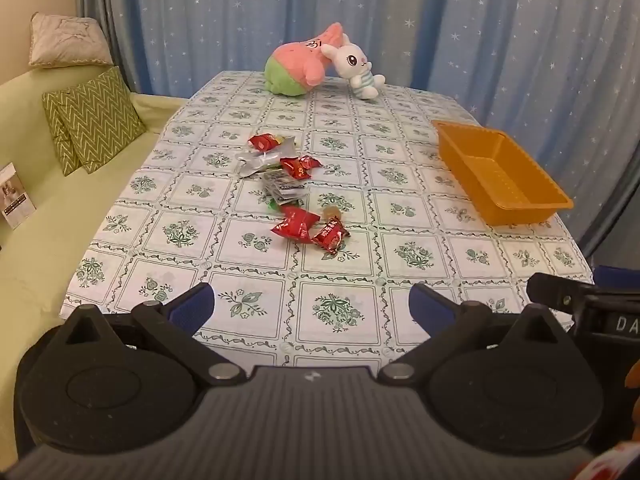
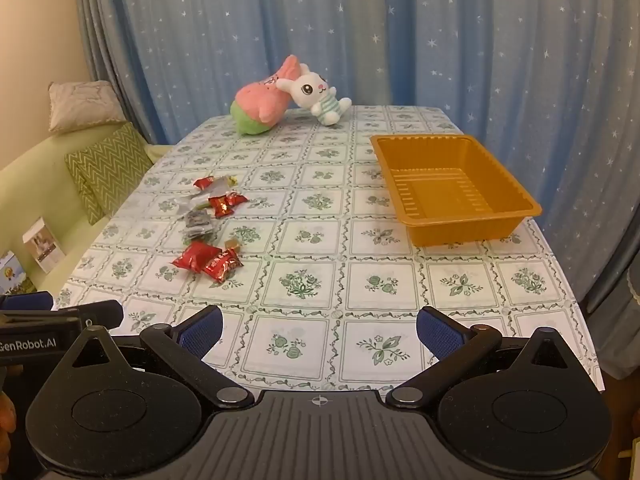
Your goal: Organize snacks
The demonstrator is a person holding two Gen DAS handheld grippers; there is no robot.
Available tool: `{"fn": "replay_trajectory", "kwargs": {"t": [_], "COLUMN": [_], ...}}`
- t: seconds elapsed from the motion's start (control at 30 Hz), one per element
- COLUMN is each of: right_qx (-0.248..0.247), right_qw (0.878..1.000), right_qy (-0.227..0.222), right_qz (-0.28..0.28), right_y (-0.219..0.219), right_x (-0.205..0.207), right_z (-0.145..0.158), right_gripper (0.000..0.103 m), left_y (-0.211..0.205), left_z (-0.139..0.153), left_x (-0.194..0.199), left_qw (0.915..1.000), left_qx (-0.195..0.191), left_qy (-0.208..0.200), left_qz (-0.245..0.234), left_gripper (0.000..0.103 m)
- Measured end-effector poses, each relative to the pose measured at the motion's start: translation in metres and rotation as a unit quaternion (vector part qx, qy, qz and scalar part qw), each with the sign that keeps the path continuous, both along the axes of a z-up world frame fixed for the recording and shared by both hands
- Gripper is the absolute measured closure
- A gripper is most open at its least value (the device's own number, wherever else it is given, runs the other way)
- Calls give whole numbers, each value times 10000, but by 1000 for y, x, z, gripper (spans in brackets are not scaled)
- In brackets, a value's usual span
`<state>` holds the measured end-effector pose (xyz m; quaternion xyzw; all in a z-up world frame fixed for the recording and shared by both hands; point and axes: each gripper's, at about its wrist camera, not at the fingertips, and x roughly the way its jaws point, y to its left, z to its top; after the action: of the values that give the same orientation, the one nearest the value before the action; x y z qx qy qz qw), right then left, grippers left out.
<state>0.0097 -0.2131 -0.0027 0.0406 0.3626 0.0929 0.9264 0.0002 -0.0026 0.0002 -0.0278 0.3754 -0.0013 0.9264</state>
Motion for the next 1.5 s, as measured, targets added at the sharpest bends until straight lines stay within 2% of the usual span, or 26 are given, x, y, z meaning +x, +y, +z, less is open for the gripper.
{"fn": "replay_trajectory", "kwargs": {"t": [0.27, 0.3, 0.33, 0.6, 1.5], "right_qx": [20, 15, 35, 38, 65], "right_qw": [10000, 10000, 10000, 10000, 9999], "right_qy": [-28, -29, -22, -16, 16], "right_qz": [-7, -5, 1, -15, -77], "right_y": [0, 0, -1, -1, -7], "right_x": [0, 0, 0, 1, 1], "right_z": [0, 0, 0, 0, -2], "right_gripper": [0, 0, 0, 0, 0], "left_y": [-14, -8, 2, 4, -4], "left_z": [1, 6, 2, 2, 6], "left_x": [-3, 0, -1, -2, 0], "left_qw": [9995, 10000, 9999, 9998, 9997], "left_qx": [-242, -57, -153, -177, -214], "left_qy": [-28, 2, 1, -23, -19], "left_qz": [-192, 42, 14, -1, -75], "left_gripper": [0, 0, 0, 0, 0]}}
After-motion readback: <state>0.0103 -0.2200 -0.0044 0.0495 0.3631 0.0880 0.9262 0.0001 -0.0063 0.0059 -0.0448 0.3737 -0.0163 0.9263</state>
